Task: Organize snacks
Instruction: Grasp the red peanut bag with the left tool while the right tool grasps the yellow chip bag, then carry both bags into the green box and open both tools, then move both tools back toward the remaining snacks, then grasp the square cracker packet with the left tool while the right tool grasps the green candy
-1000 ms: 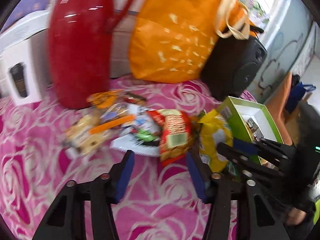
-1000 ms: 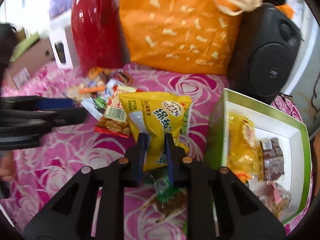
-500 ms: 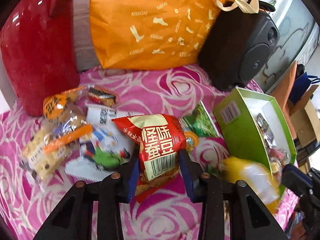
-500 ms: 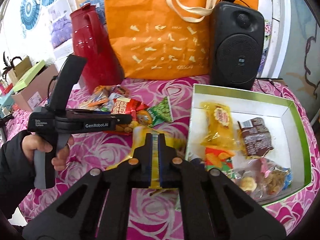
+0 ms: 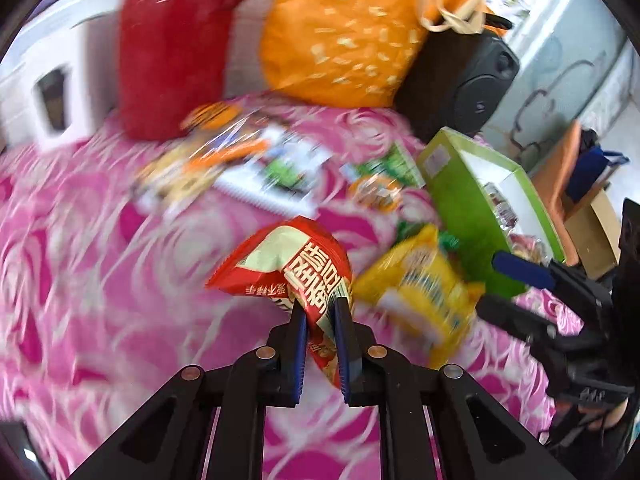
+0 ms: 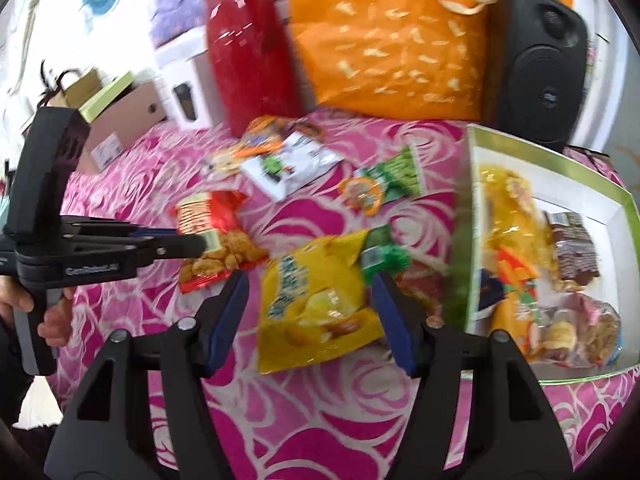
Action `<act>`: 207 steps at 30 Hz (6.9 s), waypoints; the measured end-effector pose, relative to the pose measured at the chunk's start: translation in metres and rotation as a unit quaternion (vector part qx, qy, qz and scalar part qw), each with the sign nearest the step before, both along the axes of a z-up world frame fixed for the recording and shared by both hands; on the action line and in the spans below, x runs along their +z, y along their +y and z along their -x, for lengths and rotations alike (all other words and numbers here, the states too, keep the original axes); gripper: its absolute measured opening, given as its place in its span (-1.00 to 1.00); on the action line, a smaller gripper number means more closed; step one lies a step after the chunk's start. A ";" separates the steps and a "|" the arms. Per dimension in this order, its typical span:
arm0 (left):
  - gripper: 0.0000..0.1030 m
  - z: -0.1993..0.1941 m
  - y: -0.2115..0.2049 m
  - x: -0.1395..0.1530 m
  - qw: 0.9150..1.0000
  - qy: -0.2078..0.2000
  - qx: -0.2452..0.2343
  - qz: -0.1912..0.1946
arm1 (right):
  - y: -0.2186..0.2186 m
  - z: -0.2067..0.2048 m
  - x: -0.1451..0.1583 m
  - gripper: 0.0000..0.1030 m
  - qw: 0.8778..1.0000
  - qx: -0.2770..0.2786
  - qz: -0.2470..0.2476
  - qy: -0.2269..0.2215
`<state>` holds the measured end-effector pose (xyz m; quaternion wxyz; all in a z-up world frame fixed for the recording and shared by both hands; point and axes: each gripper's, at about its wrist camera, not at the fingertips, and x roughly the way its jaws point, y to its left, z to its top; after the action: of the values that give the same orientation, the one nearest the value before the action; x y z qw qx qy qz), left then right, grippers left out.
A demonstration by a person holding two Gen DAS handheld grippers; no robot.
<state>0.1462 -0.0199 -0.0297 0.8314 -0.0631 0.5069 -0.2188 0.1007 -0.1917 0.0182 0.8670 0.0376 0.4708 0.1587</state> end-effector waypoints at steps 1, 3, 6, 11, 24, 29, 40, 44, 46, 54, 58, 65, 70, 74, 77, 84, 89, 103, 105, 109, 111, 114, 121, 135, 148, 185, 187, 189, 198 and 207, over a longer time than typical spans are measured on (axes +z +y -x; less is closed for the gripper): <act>-0.67 0.007 0.011 -0.003 1.000 0.006 0.017 0.000 | 0.003 0.000 -0.004 0.26 1.000 0.005 0.001 0.006; -0.42 0.014 0.024 -0.008 0.999 0.014 0.044 -0.001 | 0.011 -0.001 -0.014 0.26 1.000 0.014 0.008 0.017; 0.15 0.019 0.035 -0.013 0.997 0.017 0.081 0.000 | 0.018 -0.003 -0.025 0.26 0.999 0.015 0.035 0.023; 0.34 0.014 0.032 -0.024 0.994 0.038 0.103 0.027 | 0.019 -0.012 -0.038 0.26 0.998 0.012 0.048 0.034; -0.47 0.000 0.005 -0.027 0.996 0.037 0.074 0.026 | 0.014 0.004 -0.023 -0.07 1.000 0.008 0.002 0.016; -0.47 0.009 0.004 -0.002 0.997 0.011 0.069 0.025 | 0.001 0.010 0.007 -0.07 0.999 -0.009 -0.024 -0.020; -0.47 0.007 -0.059 0.075 0.997 -0.061 -0.018 0.044 | -0.085 0.034 0.077 -0.06 0.987 -0.117 -0.010 -0.113; -0.47 0.001 -0.102 0.091 0.994 -0.073 -0.065 0.049 | -0.132 0.042 0.083 -0.06 0.977 -0.173 0.012 -0.120; -0.47 -0.001 -0.126 0.096 0.992 -0.075 -0.087 0.051 | -0.156 0.045 0.082 -0.06 0.972 -0.201 0.025 -0.121; -0.46 -0.014 -0.216 0.089 0.984 -0.053 -0.163 0.047 | -0.232 0.048 0.061 -0.06 0.958 -0.267 0.047 -0.097; -0.46 -0.023 -0.250 0.072 0.982 -0.027 -0.184 0.040 | -0.247 0.040 0.045 -0.06 0.958 -0.270 0.048 -0.083; -0.44 -0.034 -0.280 0.043 0.979 -0.005 -0.203 0.011 | -0.259 0.020 0.016 -0.04 0.960 -0.266 0.061 -0.066; 0.44 -0.038 -0.278 0.032 0.983 -0.026 -0.179 -0.023 | -0.250 0.012 -0.002 0.66 0.958 -0.252 0.123 -0.054; 0.67 -0.041 -0.260 0.047 0.987 -0.073 -0.141 -0.020 | -0.250 0.019 0.003 0.90 0.958 -0.254 0.117 -0.063; 0.68 -0.044 -0.250 0.054 0.989 -0.071 -0.129 -0.012 | -0.246 0.020 0.008 0.93 0.958 -0.251 0.119 -0.063; 0.68 -0.035 -0.230 0.066 0.990 -0.077 -0.121 -0.004 | -0.222 0.024 0.034 0.98 0.961 -0.237 0.115 -0.083; 0.68 -0.018 -0.205 0.084 0.988 -0.104 -0.113 -0.015 | -0.193 0.031 0.060 0.98 0.965 -0.215 0.103 -0.108; 0.68 0.001 -0.055 0.070 0.995 -0.094 0.021 -0.017 | -0.084 0.023 0.066 0.98 0.990 -0.092 0.024 -0.107; 0.68 0.002 -0.033 0.062 0.995 -0.086 0.043 -0.015 | -0.061 0.016 0.057 0.98 0.994 -0.061 0.036 -0.087; 0.68 0.007 0.004 0.049 0.995 -0.074 0.071 -0.013 | -0.026 0.001 0.038 0.98 0.997 -0.020 0.039 -0.055; 0.67 0.008 0.020 0.043 0.994 -0.070 0.081 -0.019 | -0.011 -0.010 0.026 0.98 0.998 -0.003 0.045 -0.035; 0.67 0.007 0.039 0.037 0.994 -0.063 0.089 -0.021 | 0.004 -0.027 0.008 0.78 0.998 0.012 0.067 -0.011; 0.63 -0.018 0.064 0.024 0.993 -0.056 0.098 -0.037 | 0.015 -0.052 -0.027 0.52 0.991 0.024 0.131 0.031; 0.46 -0.117 0.057 -0.017 0.993 -0.038 0.093 -0.061 | 0.005 -0.048 -0.025 -0.53 0.994 0.029 0.094 0.036; 0.49 -0.149 0.054 -0.035 0.996 -0.027 0.046 -0.072 | 0.026 -0.040 -0.023 -0.51 0.996 0.070 0.015 0.055; 0.29 -0.064 0.063 -0.031 0.989 -0.043 0.028 -0.140 | 0.056 -0.001 -0.045 -0.22 0.986 0.133 -0.013 0.097; 0.30 -0.046 0.067 -0.029 0.990 -0.038 0.024 -0.133 | 0.055 0.002 -0.042 -0.02 0.986 0.135 -0.004 0.094; 0.32 -0.032 0.073 -0.025 0.991 -0.033 0.033 -0.129 | 0.053 0.002 -0.040 0.31 0.989 0.125 0.009 0.084; 0.60 -0.040 0.066 -0.025 0.986 -0.048 0.044 -0.155 | 0.054 -0.005 -0.037 0.30 0.990 0.120 0.016 0.073; 0.15 -0.040 0.070 -0.032 0.986 -0.035 0.068 -0.145 | 0.058 -0.006 -0.045 -0.40 0.990 0.112 -0.022 0.088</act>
<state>0.1861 0.0498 -0.0618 0.8618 0.0315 0.4985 -0.0883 0.1064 -0.1335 -0.0265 0.7980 0.0172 0.5429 0.2611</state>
